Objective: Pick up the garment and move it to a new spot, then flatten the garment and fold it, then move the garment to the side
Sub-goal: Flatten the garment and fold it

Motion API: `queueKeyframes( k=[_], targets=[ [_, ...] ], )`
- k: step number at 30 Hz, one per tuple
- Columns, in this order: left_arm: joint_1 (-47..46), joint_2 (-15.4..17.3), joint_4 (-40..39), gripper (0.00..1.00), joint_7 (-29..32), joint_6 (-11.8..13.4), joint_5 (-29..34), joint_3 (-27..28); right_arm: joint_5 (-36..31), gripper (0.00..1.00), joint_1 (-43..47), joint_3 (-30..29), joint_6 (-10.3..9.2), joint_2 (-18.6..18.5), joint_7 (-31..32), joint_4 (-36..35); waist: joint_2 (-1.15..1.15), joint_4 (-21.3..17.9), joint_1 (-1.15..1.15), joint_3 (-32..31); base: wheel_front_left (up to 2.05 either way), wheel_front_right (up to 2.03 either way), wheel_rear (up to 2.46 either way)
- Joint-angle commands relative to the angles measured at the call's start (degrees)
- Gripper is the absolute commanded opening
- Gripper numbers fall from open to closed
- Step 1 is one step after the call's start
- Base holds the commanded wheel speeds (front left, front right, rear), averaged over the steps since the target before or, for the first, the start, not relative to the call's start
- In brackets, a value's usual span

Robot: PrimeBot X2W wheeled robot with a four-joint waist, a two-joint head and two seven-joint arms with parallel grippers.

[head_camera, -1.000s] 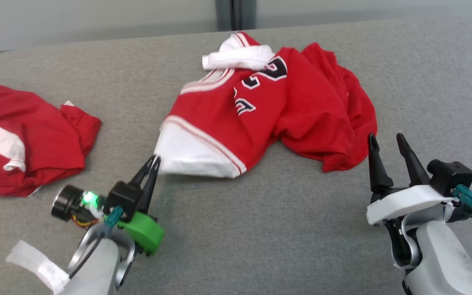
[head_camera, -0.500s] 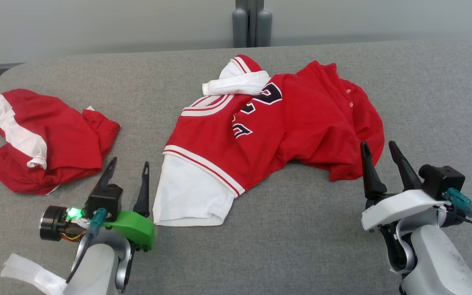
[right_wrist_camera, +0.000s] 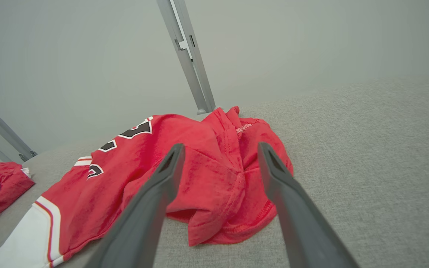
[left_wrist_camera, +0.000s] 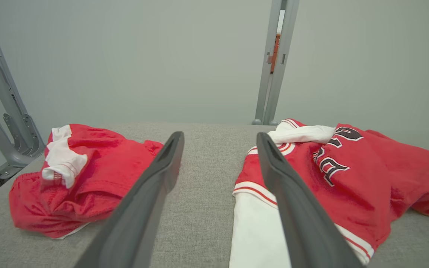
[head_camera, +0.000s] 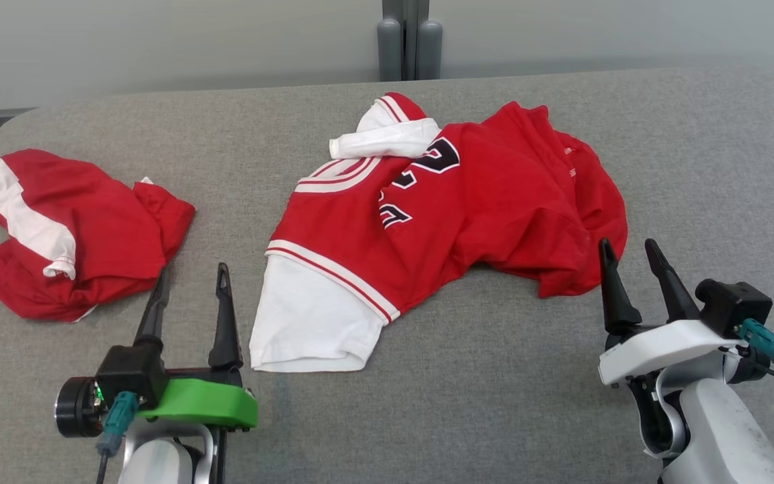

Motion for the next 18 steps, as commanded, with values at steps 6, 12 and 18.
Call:
queueKeyframes(
  k=[6,12,18],
  targets=[
    [-0.3,-0.1,0.2,1.00,0.0,-0.8,0.8,-1.1,7.0,1.00,-2.7,-2.0,0.00,0.3,3.0,3.7,0.00,2.0,0.00,1.8,0.00,0.00,0.00],
    [-1.7,-0.1,1.3,1.00,0.0,-0.9,1.5,-3.7,17.0,1.00,-6.8,-2.8,0.00,0.0,7.0,9.2,0.00,3.5,0.00,3.8,0.00,0.00,0.00],
    [-2.4,-0.1,1.6,1.00,0.0,-0.3,1.5,-4.7,21.4,1.00,-9.3,-0.7,0.00,-1.5,7.1,13.1,0.00,4.6,0.00,5.0,0.00,0.00,0.00]
  ],
)
